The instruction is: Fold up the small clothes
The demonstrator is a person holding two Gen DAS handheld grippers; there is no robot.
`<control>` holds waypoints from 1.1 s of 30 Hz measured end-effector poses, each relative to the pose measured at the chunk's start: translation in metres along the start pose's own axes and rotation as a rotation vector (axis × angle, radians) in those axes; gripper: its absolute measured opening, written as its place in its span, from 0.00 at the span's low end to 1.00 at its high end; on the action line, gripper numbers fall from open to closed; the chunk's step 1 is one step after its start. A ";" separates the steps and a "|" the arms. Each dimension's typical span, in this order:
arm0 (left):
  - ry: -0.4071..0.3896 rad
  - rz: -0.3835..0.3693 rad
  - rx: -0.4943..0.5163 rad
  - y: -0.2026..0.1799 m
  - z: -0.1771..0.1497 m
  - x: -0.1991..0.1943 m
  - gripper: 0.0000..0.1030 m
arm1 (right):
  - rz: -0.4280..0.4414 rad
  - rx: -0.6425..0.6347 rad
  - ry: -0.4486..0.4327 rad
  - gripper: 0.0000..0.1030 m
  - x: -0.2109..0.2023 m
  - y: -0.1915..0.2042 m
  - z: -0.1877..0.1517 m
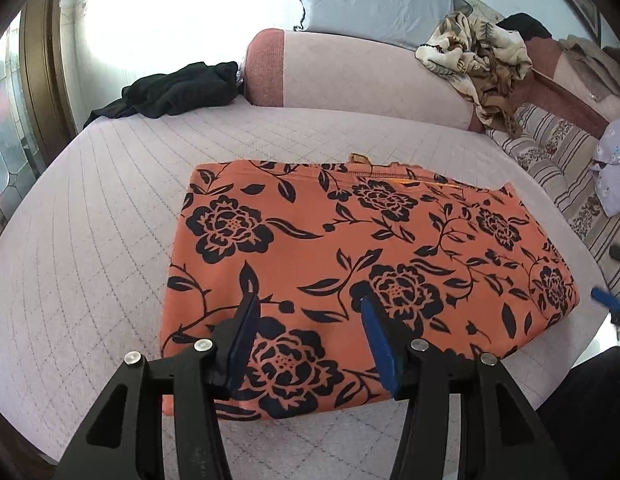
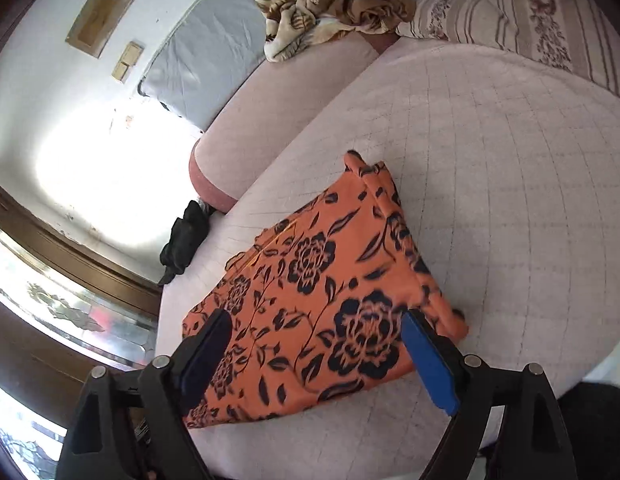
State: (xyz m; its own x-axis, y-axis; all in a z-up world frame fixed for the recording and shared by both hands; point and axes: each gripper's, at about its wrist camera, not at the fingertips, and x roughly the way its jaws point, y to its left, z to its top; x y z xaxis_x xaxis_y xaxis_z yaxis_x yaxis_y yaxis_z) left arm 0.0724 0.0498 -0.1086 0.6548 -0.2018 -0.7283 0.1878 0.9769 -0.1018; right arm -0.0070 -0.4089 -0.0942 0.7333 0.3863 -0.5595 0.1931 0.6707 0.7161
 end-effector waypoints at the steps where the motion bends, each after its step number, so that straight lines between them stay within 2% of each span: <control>1: 0.006 -0.014 -0.007 -0.002 0.002 0.004 0.52 | -0.002 0.018 0.044 0.86 0.005 -0.003 -0.012; 3: 0.001 -0.039 -0.007 -0.008 0.003 0.010 0.52 | -0.006 0.060 0.124 0.86 0.019 -0.013 -0.031; 4: -0.002 -0.053 -0.005 -0.011 0.003 0.013 0.53 | -0.023 0.087 0.131 0.86 0.025 -0.021 -0.036; 6: 0.006 -0.069 0.005 -0.013 -0.003 0.028 0.56 | -0.015 0.181 0.095 0.86 0.028 -0.041 -0.036; 8: 0.039 -0.038 0.024 -0.013 -0.013 0.042 0.56 | 0.022 0.274 0.074 0.86 0.040 -0.054 -0.029; 12: 0.014 -0.021 0.070 -0.019 -0.018 0.042 0.57 | 0.009 0.345 0.011 0.85 0.051 -0.061 -0.015; 13: 0.010 -0.018 0.077 -0.020 -0.019 0.042 0.57 | 0.001 0.336 -0.003 0.77 0.051 -0.059 -0.010; 14: 0.007 -0.015 0.077 -0.020 -0.020 0.042 0.57 | -0.014 0.331 -0.011 0.63 0.051 -0.058 -0.007; 15: 0.005 -0.012 0.078 -0.020 -0.021 0.042 0.57 | -0.029 0.330 0.002 0.24 0.054 -0.058 -0.003; 16: 0.002 -0.007 0.082 -0.021 -0.021 0.042 0.57 | -0.047 0.329 0.011 0.14 0.057 -0.058 0.001; 19: -0.002 -0.001 0.094 -0.022 -0.022 0.042 0.58 | -0.079 0.220 -0.032 0.10 0.047 -0.036 0.009; 22: -0.003 -0.010 0.075 -0.019 -0.020 0.042 0.58 | -0.169 0.028 -0.104 0.09 0.026 -0.002 0.007; 23: -0.002 -0.012 0.068 -0.018 -0.020 0.043 0.58 | -0.210 0.005 -0.080 0.09 0.030 -0.006 0.004; 24: 0.000 -0.012 0.065 -0.018 -0.019 0.044 0.58 | -0.249 0.028 -0.015 0.09 0.043 -0.023 0.001; 25: 0.000 -0.009 0.067 -0.019 -0.019 0.045 0.58 | -0.249 0.108 0.054 0.12 0.055 -0.046 -0.003; 26: -0.002 -0.006 0.071 -0.019 -0.020 0.045 0.58 | -0.170 0.206 0.045 0.13 0.053 -0.064 -0.007; 27: -0.005 -0.006 0.074 -0.018 -0.020 0.045 0.58 | -0.127 0.248 0.022 0.19 0.045 -0.069 -0.008; 28: -0.008 -0.004 0.077 -0.018 -0.021 0.045 0.58 | -0.138 0.233 0.010 0.27 0.038 -0.066 -0.006; 32: -0.009 -0.002 0.079 -0.019 -0.021 0.045 0.58 | -0.165 0.106 -0.022 0.39 0.008 -0.047 0.011; 33: -0.009 -0.002 0.081 -0.020 -0.021 0.046 0.59 | -0.180 0.095 -0.041 0.56 0.001 -0.046 0.017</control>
State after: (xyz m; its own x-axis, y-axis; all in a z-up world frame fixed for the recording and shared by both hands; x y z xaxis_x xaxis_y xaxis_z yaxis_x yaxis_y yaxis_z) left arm 0.0836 0.0227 -0.1539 0.6609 -0.2045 -0.7220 0.2471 0.9678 -0.0479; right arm -0.0047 -0.4504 -0.1208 0.7068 0.2382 -0.6661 0.3826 0.6633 0.6432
